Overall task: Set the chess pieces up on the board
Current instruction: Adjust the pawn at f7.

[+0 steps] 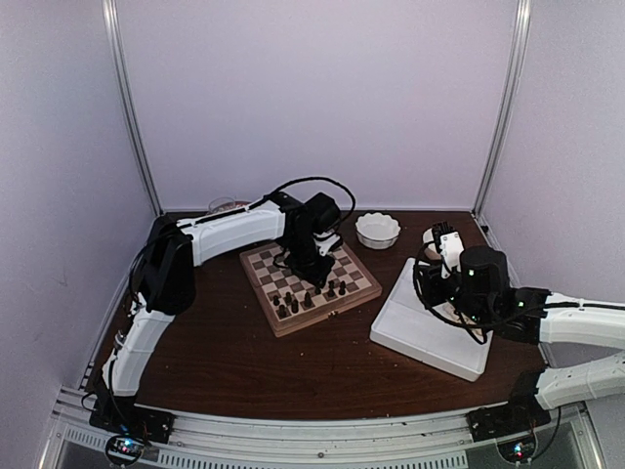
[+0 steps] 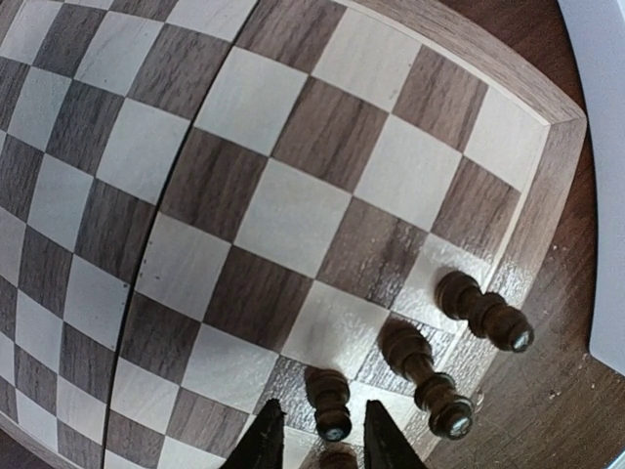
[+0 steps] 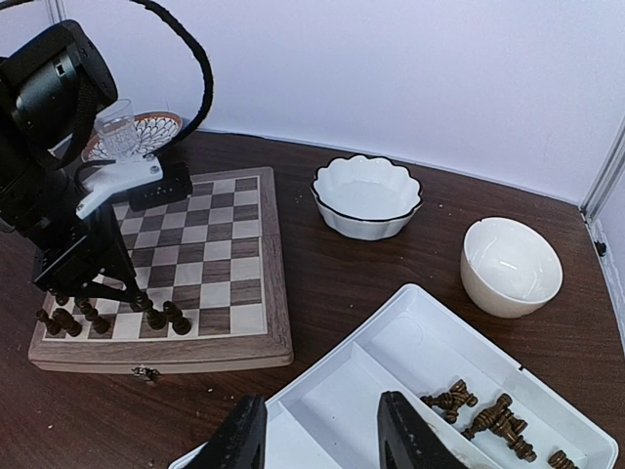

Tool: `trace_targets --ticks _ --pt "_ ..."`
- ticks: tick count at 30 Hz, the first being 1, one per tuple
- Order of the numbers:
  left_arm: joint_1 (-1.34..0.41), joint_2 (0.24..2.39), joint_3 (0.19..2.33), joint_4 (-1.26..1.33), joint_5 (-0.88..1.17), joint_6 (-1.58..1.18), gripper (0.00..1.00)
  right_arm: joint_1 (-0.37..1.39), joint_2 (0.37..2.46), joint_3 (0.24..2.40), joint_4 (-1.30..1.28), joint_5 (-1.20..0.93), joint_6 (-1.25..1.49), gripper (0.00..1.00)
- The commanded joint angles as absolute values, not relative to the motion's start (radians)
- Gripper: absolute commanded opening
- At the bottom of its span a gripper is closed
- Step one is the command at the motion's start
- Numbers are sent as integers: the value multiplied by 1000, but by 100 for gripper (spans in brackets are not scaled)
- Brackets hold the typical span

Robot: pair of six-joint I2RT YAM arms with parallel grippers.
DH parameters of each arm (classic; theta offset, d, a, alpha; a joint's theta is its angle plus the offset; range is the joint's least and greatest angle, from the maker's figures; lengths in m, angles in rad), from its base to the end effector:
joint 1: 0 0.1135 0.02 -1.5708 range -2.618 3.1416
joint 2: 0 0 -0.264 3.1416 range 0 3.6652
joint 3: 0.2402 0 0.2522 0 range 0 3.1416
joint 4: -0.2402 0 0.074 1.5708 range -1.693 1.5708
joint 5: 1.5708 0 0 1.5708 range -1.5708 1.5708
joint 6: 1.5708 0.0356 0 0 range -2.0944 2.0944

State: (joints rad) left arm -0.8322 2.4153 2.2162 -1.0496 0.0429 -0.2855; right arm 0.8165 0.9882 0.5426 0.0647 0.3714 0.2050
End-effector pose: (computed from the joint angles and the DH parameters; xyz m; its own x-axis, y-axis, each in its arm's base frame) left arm 0.3382 -0.3737 0.1953 -0.8234 0.4864 -0.2923 0.5377 0.8333 -0.1282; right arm 0.1608 0.1523 0.2427 -0.3405 -0.0854 -0.9364 -0.3871 0.9203 0.0569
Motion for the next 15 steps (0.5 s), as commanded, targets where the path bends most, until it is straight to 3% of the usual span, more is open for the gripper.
trace_targets --ticks 1,15 --pt "-834 2442 2231 -1058 27 -272 29 811 986 544 77 383 193 41" --pt "-834 2443 2232 -1064 22 -267 19 810 986 545 76 384 193 41"
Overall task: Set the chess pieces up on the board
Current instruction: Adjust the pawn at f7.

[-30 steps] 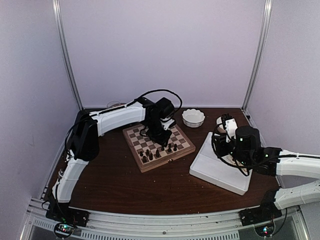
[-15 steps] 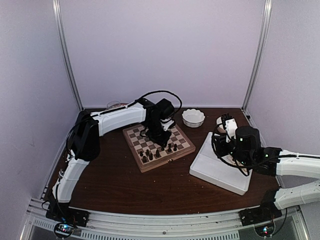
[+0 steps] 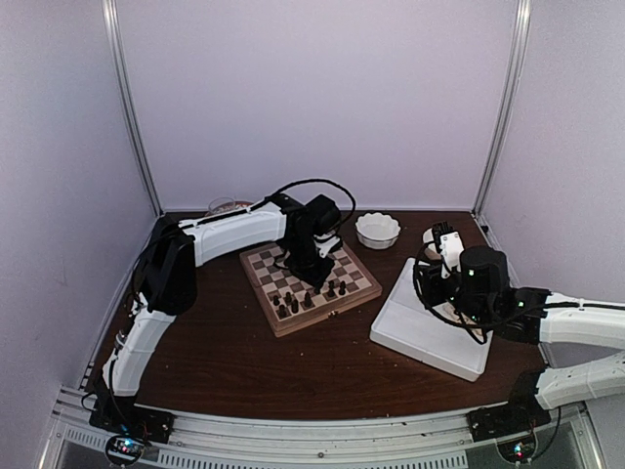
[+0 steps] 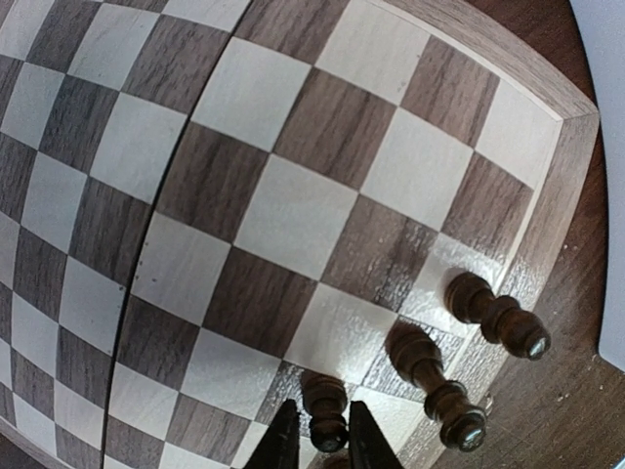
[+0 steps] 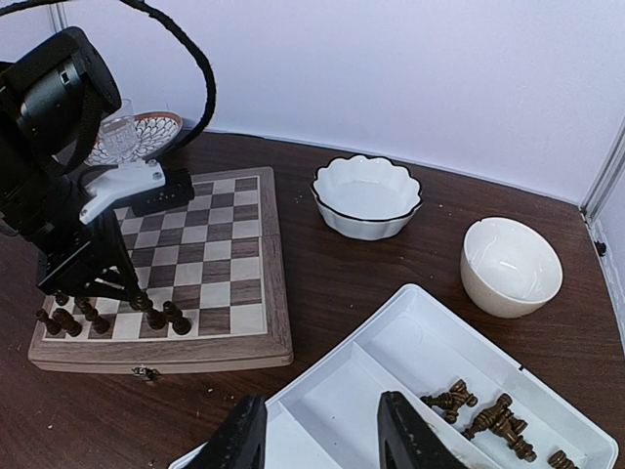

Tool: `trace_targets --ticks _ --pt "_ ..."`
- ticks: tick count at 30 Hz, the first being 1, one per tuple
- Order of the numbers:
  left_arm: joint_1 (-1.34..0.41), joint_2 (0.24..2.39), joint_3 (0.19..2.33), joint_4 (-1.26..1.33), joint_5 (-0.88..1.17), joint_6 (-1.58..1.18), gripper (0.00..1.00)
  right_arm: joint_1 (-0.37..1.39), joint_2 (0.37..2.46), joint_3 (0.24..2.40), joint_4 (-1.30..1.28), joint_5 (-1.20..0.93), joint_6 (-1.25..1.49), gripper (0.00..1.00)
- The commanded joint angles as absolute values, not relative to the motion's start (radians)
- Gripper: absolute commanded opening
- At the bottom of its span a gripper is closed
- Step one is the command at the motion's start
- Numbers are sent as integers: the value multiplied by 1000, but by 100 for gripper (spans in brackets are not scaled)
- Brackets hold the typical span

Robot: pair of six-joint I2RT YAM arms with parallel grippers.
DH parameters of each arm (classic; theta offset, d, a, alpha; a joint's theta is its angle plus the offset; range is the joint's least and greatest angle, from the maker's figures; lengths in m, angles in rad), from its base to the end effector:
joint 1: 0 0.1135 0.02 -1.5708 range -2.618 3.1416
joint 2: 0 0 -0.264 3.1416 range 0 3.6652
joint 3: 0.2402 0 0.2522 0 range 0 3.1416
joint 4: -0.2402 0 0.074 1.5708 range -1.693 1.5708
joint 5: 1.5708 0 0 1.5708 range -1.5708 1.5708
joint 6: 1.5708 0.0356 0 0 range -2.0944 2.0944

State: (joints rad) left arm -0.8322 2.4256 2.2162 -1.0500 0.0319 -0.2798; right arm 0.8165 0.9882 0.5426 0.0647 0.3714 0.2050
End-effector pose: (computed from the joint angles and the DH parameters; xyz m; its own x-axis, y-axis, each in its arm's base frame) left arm 0.3390 -0.3740 0.1902 -0.8219 0.4927 -0.2861 0.5396 0.8342 -0.1138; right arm 0.1608 0.1523 0.2427 -0.3405 -0.0854 -0.9364 -0.3871 0.9203 0.0569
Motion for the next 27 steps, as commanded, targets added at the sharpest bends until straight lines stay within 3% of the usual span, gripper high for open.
trace_targets --ticks 1,27 --pt "-834 2443 2233 -1066 20 -266 17 810 986 545 76 383 193 41" --pt "-808 2324 2112 -1074 -31 -248 13 811 994 545 78 381 191 41"
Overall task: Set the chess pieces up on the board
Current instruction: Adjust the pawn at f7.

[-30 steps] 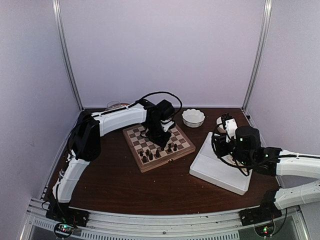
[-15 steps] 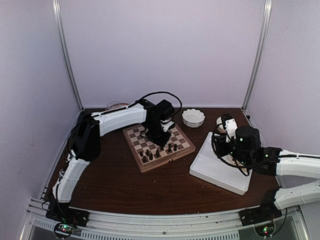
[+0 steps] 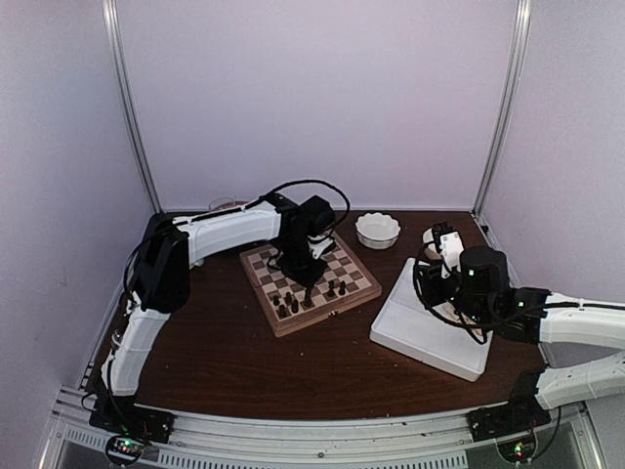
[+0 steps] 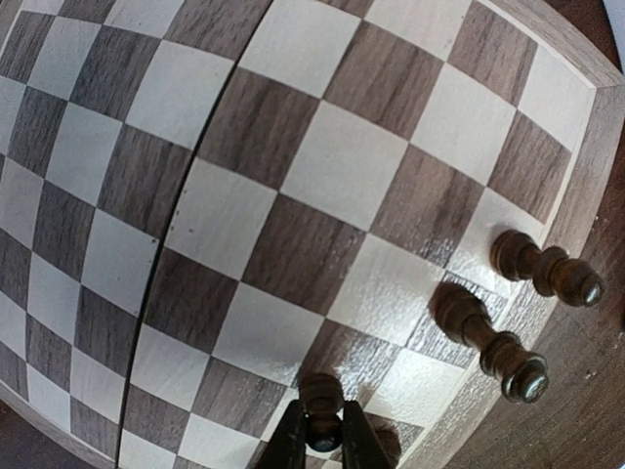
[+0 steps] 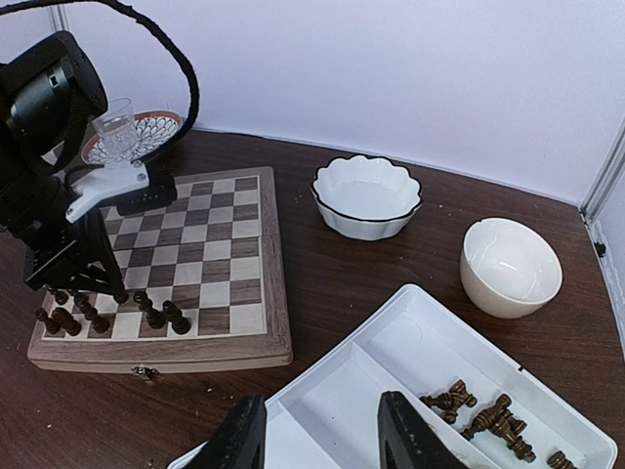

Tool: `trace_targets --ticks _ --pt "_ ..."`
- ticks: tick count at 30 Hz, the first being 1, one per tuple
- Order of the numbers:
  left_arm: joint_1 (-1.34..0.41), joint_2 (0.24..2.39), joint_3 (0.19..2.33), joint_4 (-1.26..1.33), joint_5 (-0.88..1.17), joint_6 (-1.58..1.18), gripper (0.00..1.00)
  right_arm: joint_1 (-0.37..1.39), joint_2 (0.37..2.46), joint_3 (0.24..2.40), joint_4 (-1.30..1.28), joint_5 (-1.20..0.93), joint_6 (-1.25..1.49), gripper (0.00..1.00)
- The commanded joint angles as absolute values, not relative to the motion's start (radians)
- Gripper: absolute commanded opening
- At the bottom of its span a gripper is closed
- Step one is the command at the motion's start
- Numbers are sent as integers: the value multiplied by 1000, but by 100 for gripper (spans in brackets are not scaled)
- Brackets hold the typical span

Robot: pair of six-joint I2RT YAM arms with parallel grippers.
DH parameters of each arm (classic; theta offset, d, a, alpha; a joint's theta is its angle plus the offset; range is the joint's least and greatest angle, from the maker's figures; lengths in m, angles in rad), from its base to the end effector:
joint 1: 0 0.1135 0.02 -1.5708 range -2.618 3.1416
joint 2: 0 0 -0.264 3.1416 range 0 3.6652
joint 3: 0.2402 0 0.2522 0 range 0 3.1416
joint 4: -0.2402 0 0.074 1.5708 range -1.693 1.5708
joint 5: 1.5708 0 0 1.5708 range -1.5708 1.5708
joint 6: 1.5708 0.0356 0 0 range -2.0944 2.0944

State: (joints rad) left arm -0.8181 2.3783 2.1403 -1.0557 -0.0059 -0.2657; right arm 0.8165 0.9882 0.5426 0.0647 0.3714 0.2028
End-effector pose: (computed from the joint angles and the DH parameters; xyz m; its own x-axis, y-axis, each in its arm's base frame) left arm 0.3371 -0.3596 0.1911 -0.8258 0.4976 -0.2655 0.5305 0.8451 -0.0664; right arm 0.1608 0.1523 0.2427 -0.3397 -0.0874 -0.9365 -0.3879 0.9201 0.0548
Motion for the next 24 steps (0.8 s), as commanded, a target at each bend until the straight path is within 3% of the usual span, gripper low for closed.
trace_targets --ticks 1,24 --pt "-808 2321 2106 -1075 -33 -247 13 810 995 547 78 379 190 41" --pt "-807 2275 2031 -1075 -12 -250 13 811 1006 552 72 374 189 41"
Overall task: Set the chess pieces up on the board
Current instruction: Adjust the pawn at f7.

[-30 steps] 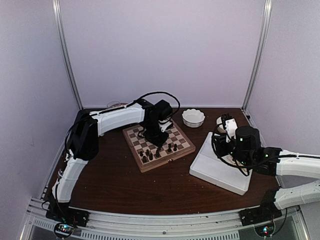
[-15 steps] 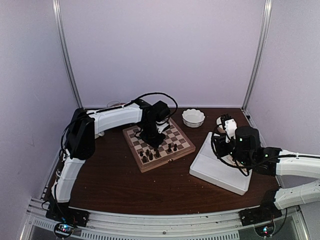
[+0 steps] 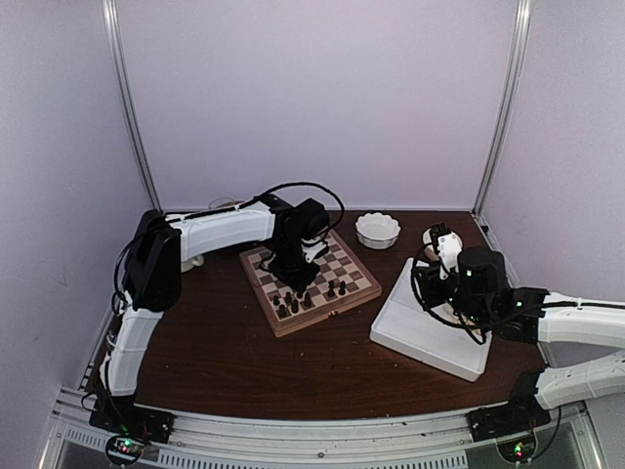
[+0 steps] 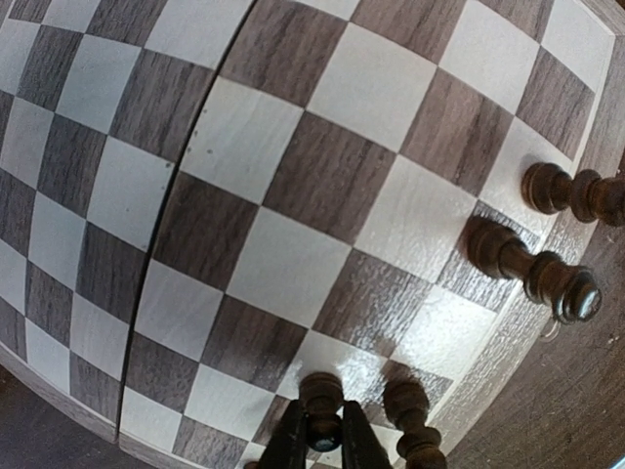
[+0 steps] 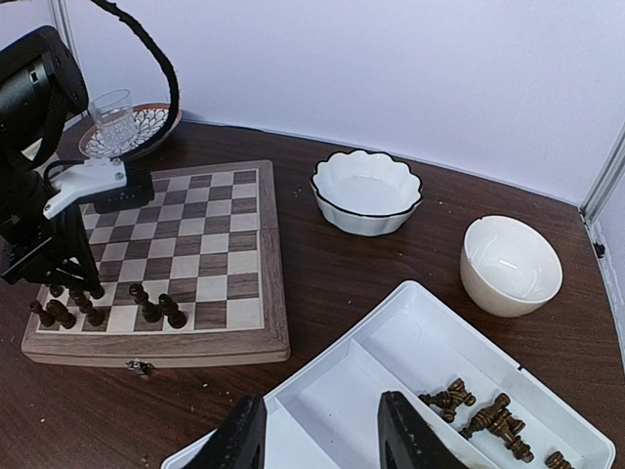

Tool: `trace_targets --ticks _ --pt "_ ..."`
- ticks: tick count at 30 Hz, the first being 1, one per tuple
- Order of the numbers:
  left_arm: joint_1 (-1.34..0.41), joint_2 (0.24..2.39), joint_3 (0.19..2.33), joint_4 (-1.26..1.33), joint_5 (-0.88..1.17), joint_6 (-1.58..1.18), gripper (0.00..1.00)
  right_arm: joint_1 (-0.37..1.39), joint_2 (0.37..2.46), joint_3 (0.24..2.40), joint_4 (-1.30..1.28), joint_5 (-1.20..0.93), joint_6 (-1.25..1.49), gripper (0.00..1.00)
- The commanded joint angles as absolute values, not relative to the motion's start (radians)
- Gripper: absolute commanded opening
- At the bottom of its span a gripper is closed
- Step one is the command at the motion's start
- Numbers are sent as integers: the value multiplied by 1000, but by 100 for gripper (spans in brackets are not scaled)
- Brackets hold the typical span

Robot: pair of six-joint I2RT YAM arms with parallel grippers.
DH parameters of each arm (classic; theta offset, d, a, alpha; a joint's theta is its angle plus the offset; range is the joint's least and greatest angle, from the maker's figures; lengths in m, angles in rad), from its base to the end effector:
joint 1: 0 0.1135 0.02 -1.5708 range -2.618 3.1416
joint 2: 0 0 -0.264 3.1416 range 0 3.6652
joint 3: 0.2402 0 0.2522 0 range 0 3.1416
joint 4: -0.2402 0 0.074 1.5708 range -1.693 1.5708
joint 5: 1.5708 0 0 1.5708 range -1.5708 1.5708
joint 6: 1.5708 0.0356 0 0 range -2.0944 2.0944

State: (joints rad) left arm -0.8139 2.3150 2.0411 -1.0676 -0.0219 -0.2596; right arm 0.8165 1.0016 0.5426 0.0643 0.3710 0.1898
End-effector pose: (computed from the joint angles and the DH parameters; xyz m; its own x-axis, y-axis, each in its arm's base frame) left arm 0.3273 -0.3454 0.1925 -0.8320 0.5071 -0.2252 0.5275 0.8487 -0.0377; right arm 0.1620 0.1536 0.2399 -0.3435 -0.1088 -0.9328 -0.3922 0.9191 0.0373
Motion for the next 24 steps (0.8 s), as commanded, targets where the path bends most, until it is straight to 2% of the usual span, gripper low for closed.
trace_targets --ticks 1,6,24 --pt "-807 2275 2031 -1072 -12 -249 13 811 1006 553 72 375 189 41" --pt "-805 2276 2034 -1060 -18 -245 17 810 1006 553 72 373 189 41" --pt "-804 2300 2052 -1036 0 -248 14 811 1002 553 71 375 187 41"
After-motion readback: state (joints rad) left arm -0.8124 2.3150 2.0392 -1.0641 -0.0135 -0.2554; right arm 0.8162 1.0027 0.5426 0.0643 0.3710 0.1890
